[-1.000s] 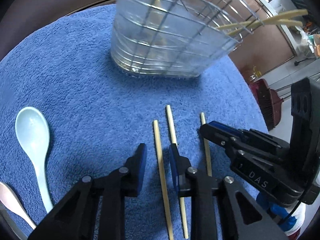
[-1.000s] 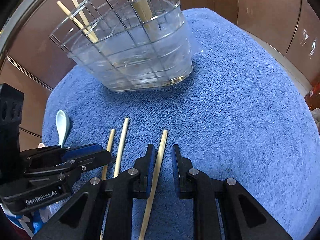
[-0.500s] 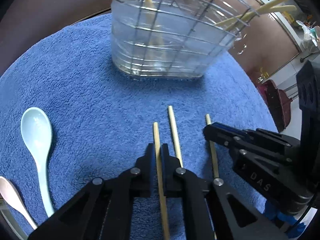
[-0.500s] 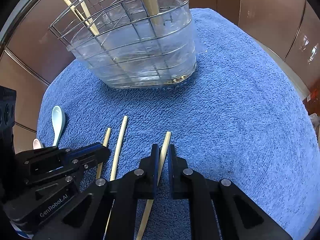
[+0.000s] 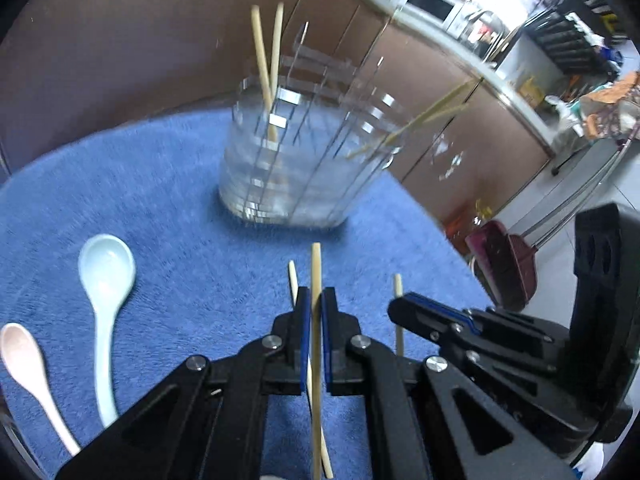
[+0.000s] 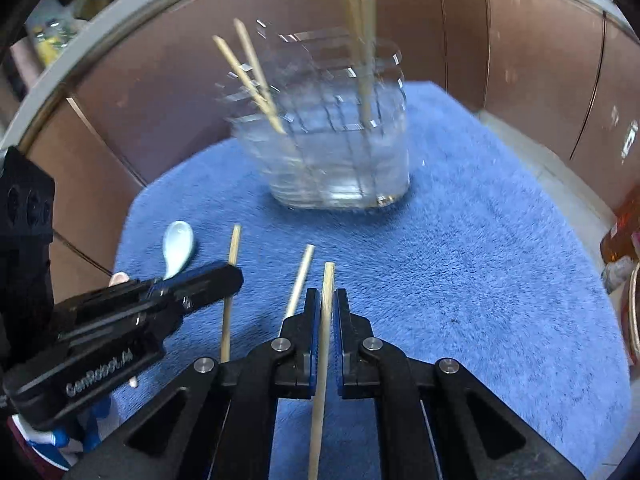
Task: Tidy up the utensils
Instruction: 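Close the right tool on a wooden chopstick while the left tool grasps another chopstick, then lift both held chopsticks upright and carry them over the glass holder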
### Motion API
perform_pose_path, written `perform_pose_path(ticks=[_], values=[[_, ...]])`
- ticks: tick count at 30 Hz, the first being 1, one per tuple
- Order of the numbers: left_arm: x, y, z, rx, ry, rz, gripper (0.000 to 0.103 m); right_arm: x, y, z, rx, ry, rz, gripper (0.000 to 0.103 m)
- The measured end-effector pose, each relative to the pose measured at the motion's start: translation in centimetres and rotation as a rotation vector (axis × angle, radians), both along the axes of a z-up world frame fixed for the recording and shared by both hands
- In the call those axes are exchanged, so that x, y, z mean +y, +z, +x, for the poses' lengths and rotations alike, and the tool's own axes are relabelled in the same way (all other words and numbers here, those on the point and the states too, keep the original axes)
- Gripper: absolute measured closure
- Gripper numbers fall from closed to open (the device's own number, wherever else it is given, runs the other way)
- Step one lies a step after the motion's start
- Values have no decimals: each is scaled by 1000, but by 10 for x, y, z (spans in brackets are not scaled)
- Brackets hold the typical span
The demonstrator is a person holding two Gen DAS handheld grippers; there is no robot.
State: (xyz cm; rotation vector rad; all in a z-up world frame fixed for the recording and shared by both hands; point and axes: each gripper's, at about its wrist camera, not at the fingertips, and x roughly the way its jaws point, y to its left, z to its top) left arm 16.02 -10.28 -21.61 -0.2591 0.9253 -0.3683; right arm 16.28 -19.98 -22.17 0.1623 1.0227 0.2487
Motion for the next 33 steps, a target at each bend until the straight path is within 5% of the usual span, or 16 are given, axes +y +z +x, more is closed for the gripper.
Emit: perform_pose_path(ticks=[17,33], values=[[51,89,-91,-288,61,-11,98,19,104,-112,-309,3,0,97],[94,152,-171,-529,191,-31,98,40,161,-187,-492,33,7,97]])
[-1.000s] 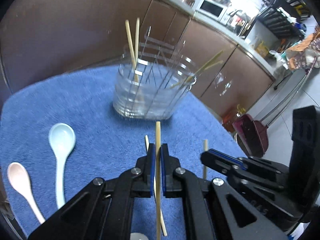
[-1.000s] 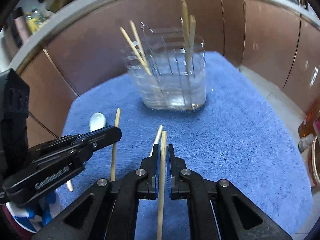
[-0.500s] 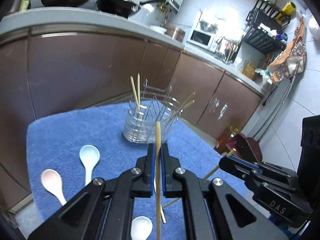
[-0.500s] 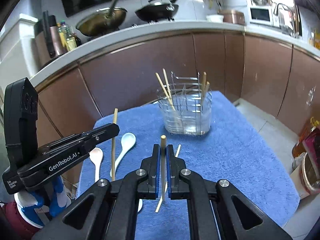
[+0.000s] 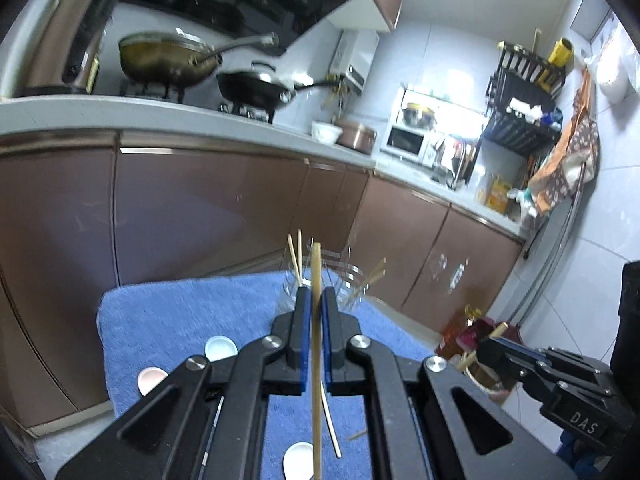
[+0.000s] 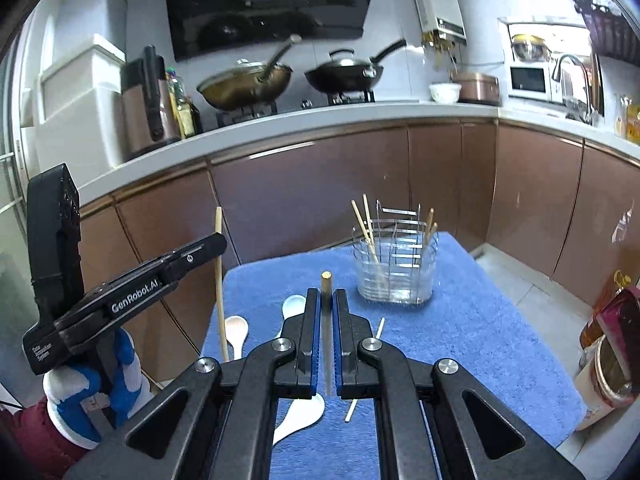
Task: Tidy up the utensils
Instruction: 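Lift both held chopsticks upright and carry them over the glass holder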
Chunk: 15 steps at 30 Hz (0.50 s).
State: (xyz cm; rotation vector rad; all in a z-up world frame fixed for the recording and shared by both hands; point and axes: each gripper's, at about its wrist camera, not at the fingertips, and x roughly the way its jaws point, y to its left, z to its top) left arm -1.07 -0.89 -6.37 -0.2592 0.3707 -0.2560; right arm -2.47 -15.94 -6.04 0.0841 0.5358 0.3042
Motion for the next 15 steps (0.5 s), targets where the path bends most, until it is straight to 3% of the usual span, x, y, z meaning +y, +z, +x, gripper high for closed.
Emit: perform_pose_path(ticks=[15], values=[[-13,39,-52,-209,68,88,98,-6,24,-31,-104,-5,42,97]])
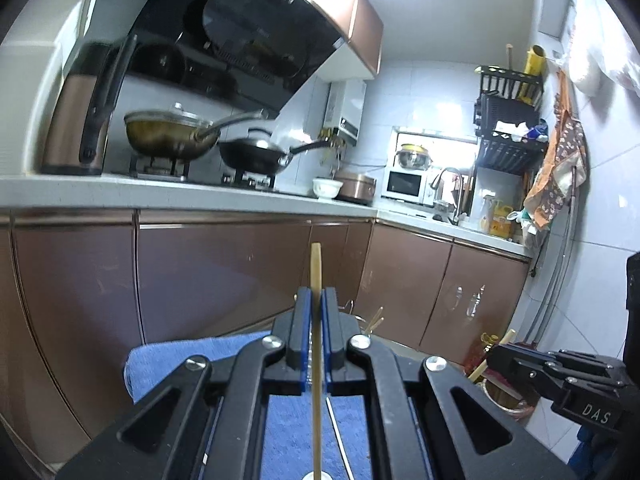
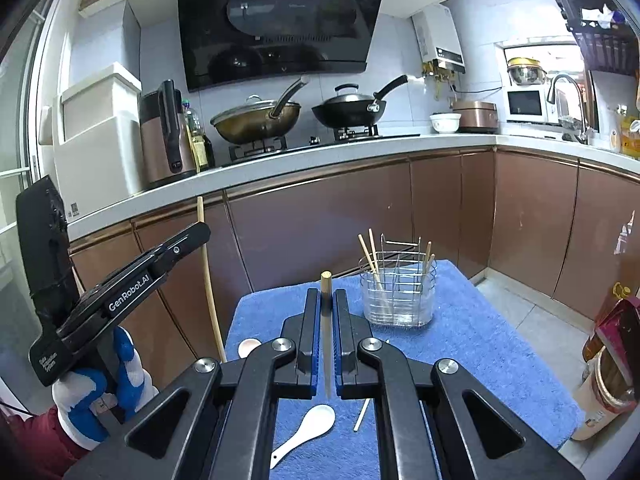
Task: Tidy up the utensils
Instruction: 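Lift both held chopsticks upright and carry them over the glass holder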
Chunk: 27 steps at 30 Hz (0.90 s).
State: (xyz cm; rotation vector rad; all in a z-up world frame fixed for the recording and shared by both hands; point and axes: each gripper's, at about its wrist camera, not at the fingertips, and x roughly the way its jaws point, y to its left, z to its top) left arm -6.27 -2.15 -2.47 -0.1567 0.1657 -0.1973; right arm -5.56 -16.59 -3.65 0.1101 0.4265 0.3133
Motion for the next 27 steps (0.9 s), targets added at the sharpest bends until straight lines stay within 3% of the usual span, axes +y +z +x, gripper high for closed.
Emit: perform_pose_path(ticks=[16,27], values=[[-21,-2,4,-47,9,69,98,-15,3,6,-26,-20,29,97],[-34,3,46,-49,-6,61,98,-30,14,39,-54,-12,44,97]])
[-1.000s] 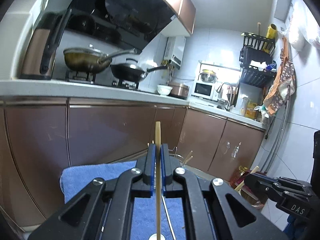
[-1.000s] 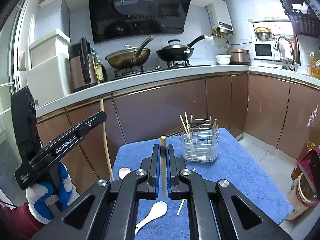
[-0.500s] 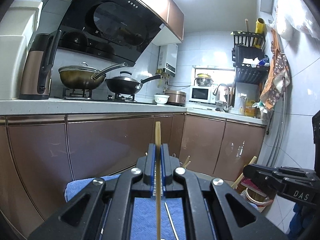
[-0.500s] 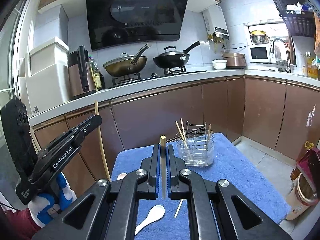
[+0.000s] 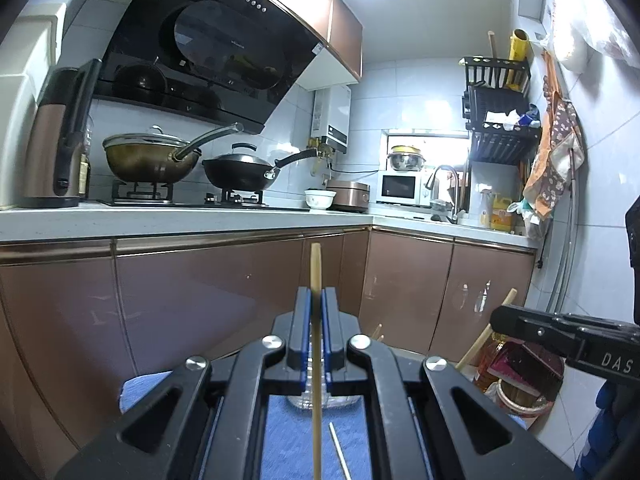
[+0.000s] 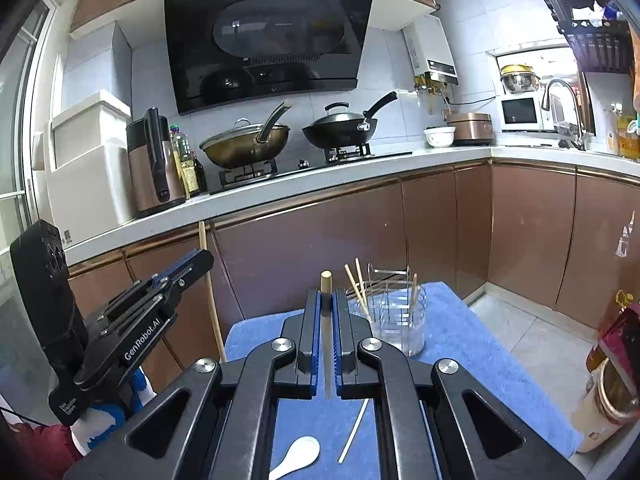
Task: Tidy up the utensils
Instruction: 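Lift both held chopsticks upright and carry them over the glass holder, then open both tools to drop the chopsticks into the glass holder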
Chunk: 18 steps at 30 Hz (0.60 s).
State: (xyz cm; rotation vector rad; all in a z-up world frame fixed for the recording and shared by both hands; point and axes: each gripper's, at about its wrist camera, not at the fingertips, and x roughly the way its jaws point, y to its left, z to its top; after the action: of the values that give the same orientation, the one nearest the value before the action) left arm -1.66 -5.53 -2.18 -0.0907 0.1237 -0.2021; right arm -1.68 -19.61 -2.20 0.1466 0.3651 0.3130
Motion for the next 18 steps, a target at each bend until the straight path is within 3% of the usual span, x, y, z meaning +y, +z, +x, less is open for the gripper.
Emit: perform_pose_path(ticks=[11,18], values=[[23,38,101,-4,-57,-251,98,-17,24,72,-62,14,5,97],[-3,28,176,-40,-7,-264,98,-25,23,126,-83,-26,-37,97]])
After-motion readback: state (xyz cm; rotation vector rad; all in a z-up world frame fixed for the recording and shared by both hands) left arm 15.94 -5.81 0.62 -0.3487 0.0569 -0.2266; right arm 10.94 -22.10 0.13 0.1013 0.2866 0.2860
